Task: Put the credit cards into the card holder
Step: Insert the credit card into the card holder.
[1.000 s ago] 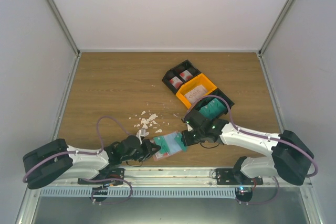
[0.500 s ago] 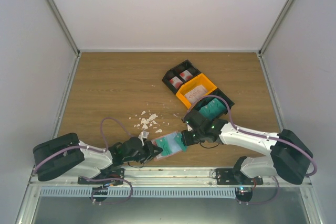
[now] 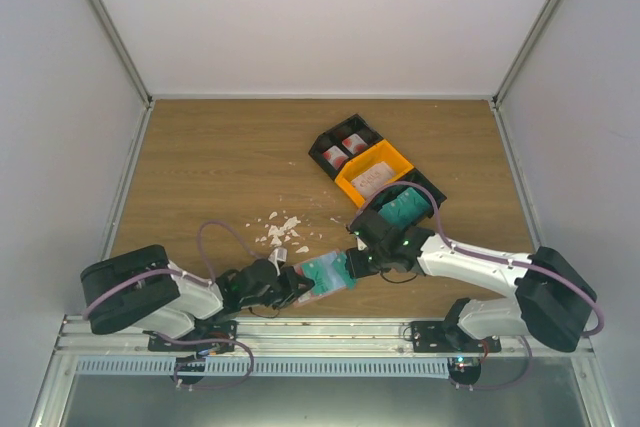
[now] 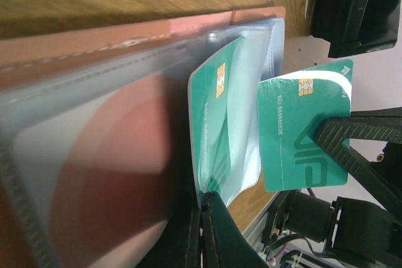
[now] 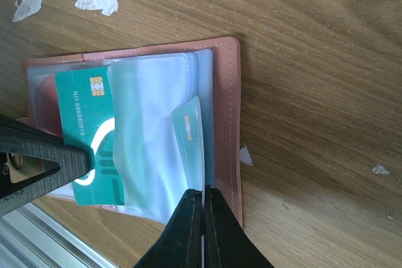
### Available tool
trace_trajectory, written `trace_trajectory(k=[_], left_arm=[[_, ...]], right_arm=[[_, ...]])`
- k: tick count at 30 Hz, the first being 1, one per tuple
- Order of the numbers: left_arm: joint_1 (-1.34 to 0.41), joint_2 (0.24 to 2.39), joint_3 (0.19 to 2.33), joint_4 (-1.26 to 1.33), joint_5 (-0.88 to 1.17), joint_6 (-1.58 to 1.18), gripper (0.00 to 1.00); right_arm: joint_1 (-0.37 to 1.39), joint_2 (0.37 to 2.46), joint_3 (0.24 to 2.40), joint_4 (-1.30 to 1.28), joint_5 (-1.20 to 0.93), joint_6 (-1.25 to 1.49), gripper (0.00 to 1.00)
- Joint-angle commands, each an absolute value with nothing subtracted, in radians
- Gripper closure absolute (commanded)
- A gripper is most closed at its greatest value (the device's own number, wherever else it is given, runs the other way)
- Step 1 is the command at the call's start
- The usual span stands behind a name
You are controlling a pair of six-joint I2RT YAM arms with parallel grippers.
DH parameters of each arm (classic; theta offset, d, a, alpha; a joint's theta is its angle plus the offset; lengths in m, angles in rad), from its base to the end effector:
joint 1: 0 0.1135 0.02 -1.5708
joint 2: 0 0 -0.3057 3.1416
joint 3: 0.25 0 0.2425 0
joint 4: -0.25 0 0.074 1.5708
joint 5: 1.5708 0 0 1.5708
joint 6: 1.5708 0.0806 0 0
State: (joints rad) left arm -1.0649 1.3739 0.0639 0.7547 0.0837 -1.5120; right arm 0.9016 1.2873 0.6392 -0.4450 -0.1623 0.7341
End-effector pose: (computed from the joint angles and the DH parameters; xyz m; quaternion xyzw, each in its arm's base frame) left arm 0.0958 -0.1869 0.1204 -0.1737 0.8559 -0.4767 0.1002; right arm 0.1316 0.1874 0.1766 -0.1001 0.9634 0.2259 0.1038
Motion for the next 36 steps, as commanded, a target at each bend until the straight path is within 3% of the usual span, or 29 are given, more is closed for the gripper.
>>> trace_trajectory(k=[1, 13, 23, 31, 36], left_arm=[[-1.067, 1.442, 0.099, 0.732, 0.077, -1.448, 1.00], [-1.068, 1.521, 0.158, 0.739, 0.157, -1.386, 0.90], [-1.068, 1.318, 0.191, 0.415, 0.114, -1.360, 0.73], [-1.058, 1.227, 0.268, 0.123, 0.021, -1.310, 0.70], [-1.058, 1.232, 0.297, 0.043, 0.053, -1.261, 0.57]], right_arm=[[0.910, 1.282, 0.611, -0.500, -0.139, 0.745, 0.99], [0.910, 1.237, 0.664, -0.493, -0.074, 0.755, 1.00], [0.910, 1.196, 0.676, -0.517, -0.059, 0.760, 1.00], [0.910, 1.193, 0.670, -0.536, -0.087, 0.751, 1.00], [0.911, 1.185, 0.671, -0.527, -0.144, 0.751, 1.00]])
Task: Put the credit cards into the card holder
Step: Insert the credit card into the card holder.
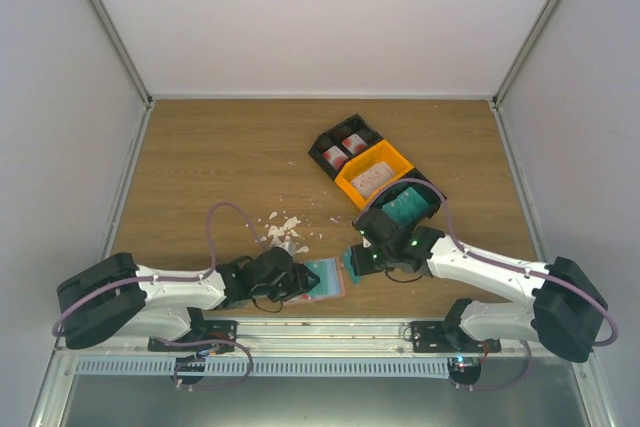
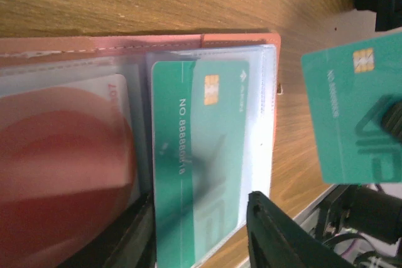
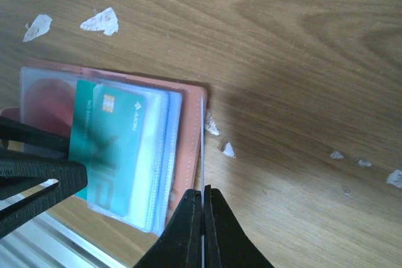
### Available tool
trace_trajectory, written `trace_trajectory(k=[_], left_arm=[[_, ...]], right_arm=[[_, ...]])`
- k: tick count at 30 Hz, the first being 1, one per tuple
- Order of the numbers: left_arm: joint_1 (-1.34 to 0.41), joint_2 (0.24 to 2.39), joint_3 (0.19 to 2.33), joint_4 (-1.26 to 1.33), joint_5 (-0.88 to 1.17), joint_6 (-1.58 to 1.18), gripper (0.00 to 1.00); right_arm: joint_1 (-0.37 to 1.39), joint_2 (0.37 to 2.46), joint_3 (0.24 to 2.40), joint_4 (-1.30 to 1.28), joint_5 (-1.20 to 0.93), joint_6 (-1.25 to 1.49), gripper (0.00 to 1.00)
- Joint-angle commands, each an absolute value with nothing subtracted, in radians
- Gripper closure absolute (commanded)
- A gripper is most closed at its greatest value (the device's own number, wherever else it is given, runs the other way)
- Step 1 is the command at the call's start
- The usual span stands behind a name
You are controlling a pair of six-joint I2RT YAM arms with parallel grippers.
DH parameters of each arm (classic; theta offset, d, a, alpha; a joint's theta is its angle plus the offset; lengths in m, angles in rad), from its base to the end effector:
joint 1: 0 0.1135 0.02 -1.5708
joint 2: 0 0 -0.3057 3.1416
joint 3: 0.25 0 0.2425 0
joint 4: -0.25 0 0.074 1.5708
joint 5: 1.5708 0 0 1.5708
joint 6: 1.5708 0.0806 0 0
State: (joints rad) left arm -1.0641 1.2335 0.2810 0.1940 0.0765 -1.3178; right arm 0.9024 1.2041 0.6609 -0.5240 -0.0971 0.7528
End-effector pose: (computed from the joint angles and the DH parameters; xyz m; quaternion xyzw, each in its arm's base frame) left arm 0.0994 -0.1918 0.1391 -0.1011 0.9125 -0.3797 0.1138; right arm 0.1283 0.1751 0.1937 -0.0843 0.9637 0.2150 0.1338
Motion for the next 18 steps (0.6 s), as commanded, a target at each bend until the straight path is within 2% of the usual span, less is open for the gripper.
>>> trace_trajectory(k=[1, 4, 10, 14, 18], left_arm=[[-1.058, 1.231, 0.309, 0.021, 0.061, -1.249, 0.51], [-1.059, 1.221, 0.352, -0.041, 0.080, -1.199, 0.33], [-1.059, 1.196, 0.391, -0.182, 0.080, -1.165, 0.25], [-1.059, 1.165, 0.391, -0.217, 0.087, -1.157, 0.27], [-1.059, 1.173, 0.411, -0.217, 0.101, -1.110, 0.45]], right_arm=[[0.920, 1.181, 0.674, -0.528, -0.148, 0.761, 1.00], [0.955, 1.192, 0.687, -0.541, -0.124, 0.789, 1.00], [0.969, 1.231, 0.708, -0.564, -0.087, 0.812, 1.00], [0.971, 1.237, 0.710, -0.563, -0.090, 0.815, 1.00], [0.982, 1.248, 0.712, -0.548, -0.103, 0.820, 1.00]])
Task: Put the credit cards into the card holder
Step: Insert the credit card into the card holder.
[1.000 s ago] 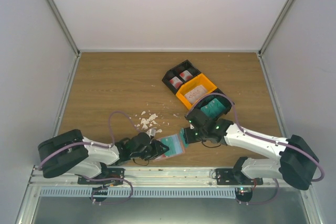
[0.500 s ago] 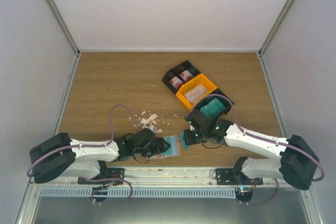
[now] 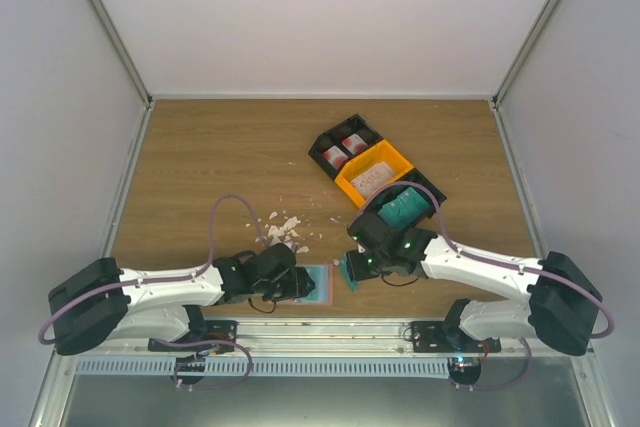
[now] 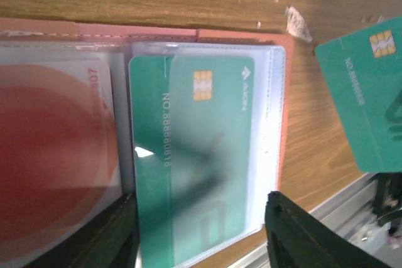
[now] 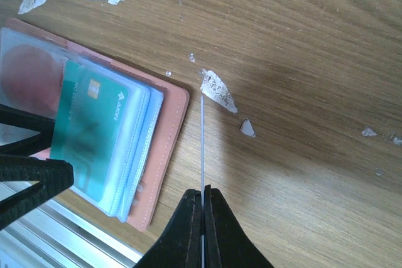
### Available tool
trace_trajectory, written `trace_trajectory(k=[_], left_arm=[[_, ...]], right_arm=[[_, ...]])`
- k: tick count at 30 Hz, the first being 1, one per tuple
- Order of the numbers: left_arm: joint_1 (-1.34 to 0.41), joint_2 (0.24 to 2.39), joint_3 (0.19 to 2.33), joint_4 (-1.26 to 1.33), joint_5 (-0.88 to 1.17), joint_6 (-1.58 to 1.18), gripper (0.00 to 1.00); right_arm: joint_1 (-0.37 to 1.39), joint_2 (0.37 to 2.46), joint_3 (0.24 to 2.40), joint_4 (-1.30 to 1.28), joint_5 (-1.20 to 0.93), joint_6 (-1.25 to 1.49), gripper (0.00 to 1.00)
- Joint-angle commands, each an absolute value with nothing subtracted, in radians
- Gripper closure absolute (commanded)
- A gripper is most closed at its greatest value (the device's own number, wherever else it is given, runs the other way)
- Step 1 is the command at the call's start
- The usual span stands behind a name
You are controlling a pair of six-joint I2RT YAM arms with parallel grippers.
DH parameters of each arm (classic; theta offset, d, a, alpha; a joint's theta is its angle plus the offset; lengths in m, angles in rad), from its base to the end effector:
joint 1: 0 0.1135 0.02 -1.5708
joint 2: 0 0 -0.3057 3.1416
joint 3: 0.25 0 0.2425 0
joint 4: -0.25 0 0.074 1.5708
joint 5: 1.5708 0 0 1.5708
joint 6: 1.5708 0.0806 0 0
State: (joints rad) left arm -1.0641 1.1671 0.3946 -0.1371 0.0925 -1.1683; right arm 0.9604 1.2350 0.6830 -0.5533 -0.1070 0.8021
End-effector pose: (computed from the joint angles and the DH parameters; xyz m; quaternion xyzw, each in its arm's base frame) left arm 0.0929 -0.1827 0.1519 -0.0342 0.9443 -0.3105 0.1031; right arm 0.1190 0.1852 0.1923 -0.0891 0.9676 0.2108 0.1064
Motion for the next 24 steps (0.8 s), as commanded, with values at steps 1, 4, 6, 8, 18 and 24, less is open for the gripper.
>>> trace_trajectory(k=[1, 4, 6, 8, 18, 24], left_arm=[[-1.060, 1.186, 0.416, -0.210, 0.111, -1.095, 0.48], [-1.060, 1.232, 0.417, -0.152, 0.149, -1.052, 0.57], [-1.060, 1.256, 0.426, -0.127, 0.167, -1.026, 0.61], [-1.060, 1.273, 0.445, -0.123, 0.169, -0.988, 0.62], [-1.058, 1.214, 0.493, -0.231, 0.150, -0.980, 0.30], [-1.059, 1.213, 0.479, -0.255, 0.136, -0.990, 0.39]], right_arm=[[0.985, 1.251, 0.716, -0.546, -0.104, 0.823, 1.00], [0.992, 1.258, 0.721, -0.538, -0.107, 0.828, 1.00], [0.994, 1.259, 0.719, -0.539, -0.103, 0.831, 1.00], [0.994, 1.254, 0.718, -0.544, -0.095, 0.836, 1.00], [0.994, 1.223, 0.721, -0.564, -0.067, 0.856, 1.00], [0.994, 1.224, 0.714, -0.558, -0.066, 0.854, 1.00]])
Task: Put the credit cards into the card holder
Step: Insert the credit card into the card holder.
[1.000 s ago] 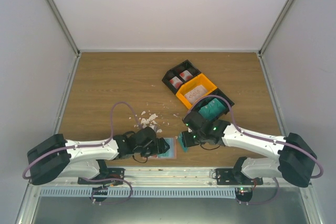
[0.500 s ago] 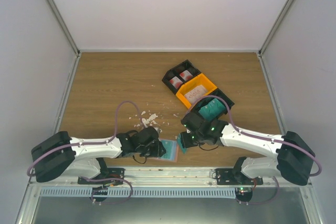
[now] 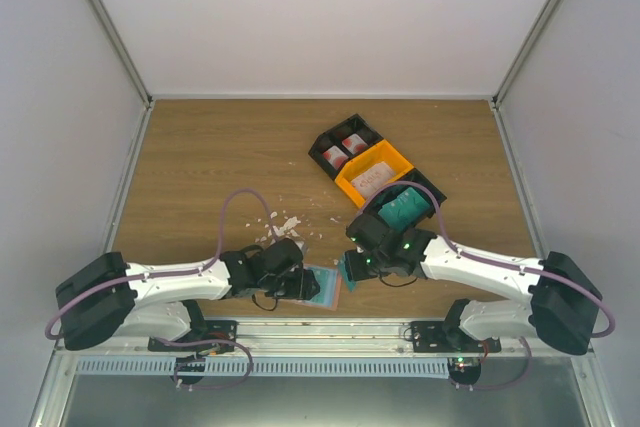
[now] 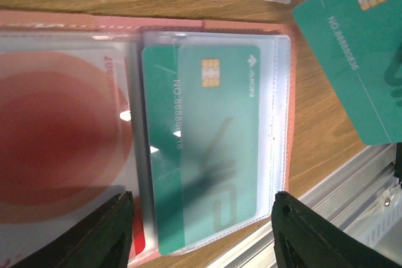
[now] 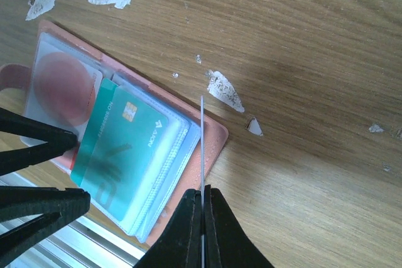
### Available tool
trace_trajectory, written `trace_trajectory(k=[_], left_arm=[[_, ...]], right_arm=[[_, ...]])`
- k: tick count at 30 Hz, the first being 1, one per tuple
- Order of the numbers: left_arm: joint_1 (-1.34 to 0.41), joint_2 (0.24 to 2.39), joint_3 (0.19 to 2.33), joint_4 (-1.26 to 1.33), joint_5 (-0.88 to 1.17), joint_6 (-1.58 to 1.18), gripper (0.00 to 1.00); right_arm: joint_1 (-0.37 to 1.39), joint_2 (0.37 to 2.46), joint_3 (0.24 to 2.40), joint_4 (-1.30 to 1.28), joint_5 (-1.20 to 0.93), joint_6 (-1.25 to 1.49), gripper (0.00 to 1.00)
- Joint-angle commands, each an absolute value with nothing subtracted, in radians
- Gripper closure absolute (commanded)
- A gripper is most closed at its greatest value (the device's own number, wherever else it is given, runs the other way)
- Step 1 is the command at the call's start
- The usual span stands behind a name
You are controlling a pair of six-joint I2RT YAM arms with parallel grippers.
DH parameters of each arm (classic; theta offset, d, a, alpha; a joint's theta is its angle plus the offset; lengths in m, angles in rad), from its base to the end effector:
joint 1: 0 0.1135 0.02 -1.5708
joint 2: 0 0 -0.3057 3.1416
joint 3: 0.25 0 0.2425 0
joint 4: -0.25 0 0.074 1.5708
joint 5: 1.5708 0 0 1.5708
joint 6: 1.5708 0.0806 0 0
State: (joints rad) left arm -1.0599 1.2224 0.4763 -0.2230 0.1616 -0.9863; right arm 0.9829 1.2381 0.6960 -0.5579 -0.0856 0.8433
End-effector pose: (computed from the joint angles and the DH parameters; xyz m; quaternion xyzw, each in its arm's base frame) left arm 0.0942 -0.1946 0.1588 0.0589 0.9504 -0.2923 0.0880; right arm 0.1176 0.1889 0.1951 -0.0777 0.9685 0.2098 0.1095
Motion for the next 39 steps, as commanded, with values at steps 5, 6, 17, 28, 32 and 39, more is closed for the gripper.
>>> trace_trajectory(k=[5, 6, 17, 28, 32, 39], left_arm=[[-1.059, 1.238, 0.474, -0.201, 0.175, -0.964, 0.61], [-1.059, 1.250, 0.473, -0.194, 0.182, -0.961, 0.62], [-1.060, 1.277, 0.469, -0.079, 0.238, -0.938, 0.68], [-1.059, 1.239, 0.471, -0.192, 0.169, -0.945, 0.69], [-1.059, 1.280, 0.463, -0.158, 0.191, -0.941, 0.80], [-1.060, 1.352, 0.455, -0.120, 0.213, -0.933, 0.90]], right_arm=[[0.994, 1.219, 0.694, -0.534, -0.089, 0.854, 0.99], [0.994, 1.217, 0.691, -0.529, -0.094, 0.855, 0.99], [0.994, 1.191, 0.675, -0.526, -0.086, 0.870, 0.99], [0.994, 1.172, 0.668, -0.542, -0.065, 0.886, 0.99], [0.995, 1.170, 0.663, -0.535, -0.080, 0.887, 1.00], [0.994, 1.149, 0.646, -0.541, -0.107, 0.887, 0.99]])
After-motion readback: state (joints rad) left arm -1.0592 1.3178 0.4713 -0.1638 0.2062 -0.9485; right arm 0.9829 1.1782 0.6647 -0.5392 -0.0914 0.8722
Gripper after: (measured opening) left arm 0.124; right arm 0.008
